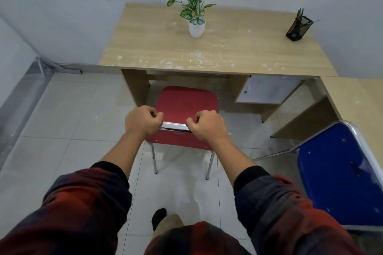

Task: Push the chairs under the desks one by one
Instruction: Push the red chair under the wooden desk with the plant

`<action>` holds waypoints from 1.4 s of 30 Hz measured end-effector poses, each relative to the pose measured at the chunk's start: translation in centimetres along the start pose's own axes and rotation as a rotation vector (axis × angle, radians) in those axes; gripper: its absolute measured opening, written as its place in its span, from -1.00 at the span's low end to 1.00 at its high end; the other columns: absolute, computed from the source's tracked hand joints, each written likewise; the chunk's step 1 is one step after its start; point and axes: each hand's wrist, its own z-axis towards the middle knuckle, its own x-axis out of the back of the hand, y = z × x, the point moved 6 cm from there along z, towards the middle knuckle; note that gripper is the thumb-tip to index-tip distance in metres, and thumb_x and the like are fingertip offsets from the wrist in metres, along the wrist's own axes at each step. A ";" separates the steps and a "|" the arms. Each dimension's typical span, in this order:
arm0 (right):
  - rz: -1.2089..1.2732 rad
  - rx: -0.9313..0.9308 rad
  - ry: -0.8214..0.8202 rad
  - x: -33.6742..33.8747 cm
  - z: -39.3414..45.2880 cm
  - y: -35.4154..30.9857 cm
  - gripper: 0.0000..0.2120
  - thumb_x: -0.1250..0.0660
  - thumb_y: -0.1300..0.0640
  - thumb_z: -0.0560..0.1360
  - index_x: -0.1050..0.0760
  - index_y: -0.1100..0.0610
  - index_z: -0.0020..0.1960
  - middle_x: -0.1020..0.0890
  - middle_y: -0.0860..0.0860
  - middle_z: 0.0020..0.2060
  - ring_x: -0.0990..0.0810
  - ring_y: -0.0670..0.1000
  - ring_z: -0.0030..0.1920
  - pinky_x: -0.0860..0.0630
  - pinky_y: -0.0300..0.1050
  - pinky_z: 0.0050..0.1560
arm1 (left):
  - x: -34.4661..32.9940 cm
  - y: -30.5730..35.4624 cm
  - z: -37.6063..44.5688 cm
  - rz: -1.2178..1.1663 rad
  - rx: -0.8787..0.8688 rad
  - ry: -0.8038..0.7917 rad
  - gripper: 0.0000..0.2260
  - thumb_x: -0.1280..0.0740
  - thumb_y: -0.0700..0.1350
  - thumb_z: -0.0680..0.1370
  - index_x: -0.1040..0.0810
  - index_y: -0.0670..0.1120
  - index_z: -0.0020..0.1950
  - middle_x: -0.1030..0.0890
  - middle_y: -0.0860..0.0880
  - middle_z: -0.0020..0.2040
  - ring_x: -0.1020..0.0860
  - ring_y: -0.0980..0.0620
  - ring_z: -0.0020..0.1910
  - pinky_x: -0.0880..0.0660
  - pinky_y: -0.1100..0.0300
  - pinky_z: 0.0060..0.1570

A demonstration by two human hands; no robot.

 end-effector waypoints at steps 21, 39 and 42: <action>0.021 -0.092 -0.010 -1.0 9.9 -2.8 -0.61 -0.27 -0.14 0.45 -0.42 0.06 -0.44 -0.50 -0.02 -0.52 -0.48 0.02 -0.43 -0.27 -0.18 -0.41 | 1.0 -1.7 11.6 -0.014 -0.025 -0.112 -0.70 -0.26 0.09 0.44 -0.56 -0.06 -0.40 -0.56 0.01 -0.46 -0.53 0.02 -0.40 -0.48 0.20 -0.34; 0.050 0.011 -0.073 2.9 17.2 2.1 -0.63 -0.31 -0.13 0.45 -0.46 0.08 -0.42 -0.48 -0.03 -0.53 -0.46 0.01 -0.47 -0.31 -0.19 -0.41 | -1.8 3.8 16.0 -0.047 0.042 -0.100 -0.69 -0.20 0.14 0.39 -0.56 -0.04 -0.37 -0.57 0.02 -0.43 -0.54 -0.01 -0.35 -0.43 0.18 -0.28; 0.071 0.028 -0.096 3.2 17.8 3.1 -0.63 -0.31 -0.12 0.46 -0.43 0.08 -0.41 -0.45 -0.03 -0.54 -0.43 0.01 -0.48 -0.29 -0.19 -0.42 | -2.5 4.7 15.9 -0.061 0.055 -0.098 -0.69 -0.18 0.14 0.38 -0.56 -0.03 -0.37 -0.57 0.02 -0.43 -0.54 -0.01 -0.35 -0.41 0.18 -0.30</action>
